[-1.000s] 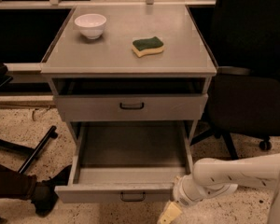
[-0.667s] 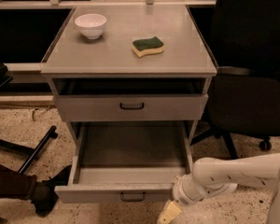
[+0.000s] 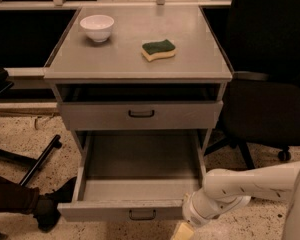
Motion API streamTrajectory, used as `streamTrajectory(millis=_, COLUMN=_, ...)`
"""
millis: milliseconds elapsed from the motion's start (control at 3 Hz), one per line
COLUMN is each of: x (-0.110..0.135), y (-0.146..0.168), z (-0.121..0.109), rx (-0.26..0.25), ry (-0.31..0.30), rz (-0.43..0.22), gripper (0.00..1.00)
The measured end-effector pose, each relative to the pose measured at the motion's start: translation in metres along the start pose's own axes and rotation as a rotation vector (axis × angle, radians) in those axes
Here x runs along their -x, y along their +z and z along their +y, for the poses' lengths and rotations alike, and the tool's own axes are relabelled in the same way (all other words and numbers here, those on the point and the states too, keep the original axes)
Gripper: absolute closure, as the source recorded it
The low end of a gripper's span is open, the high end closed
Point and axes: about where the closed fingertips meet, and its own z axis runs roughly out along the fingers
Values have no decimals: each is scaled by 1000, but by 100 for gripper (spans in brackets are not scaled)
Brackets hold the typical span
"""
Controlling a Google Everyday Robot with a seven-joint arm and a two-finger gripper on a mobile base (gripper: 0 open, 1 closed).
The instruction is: Open middle drawer
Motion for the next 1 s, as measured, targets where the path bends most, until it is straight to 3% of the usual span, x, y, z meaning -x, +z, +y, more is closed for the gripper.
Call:
streamTrajectory(millis=333, x=2, y=-3, z=1, rx=0, ry=0, rz=0, gripper=0)
streamTrajectory(millis=667, x=-14, y=-20, z=29, rx=-31, ry=69, rz=-14, gripper=0)
streamTrajectory(millis=1000, x=-25, y=-22, z=43, rx=-20, ry=76, rz=1, gripper=0)
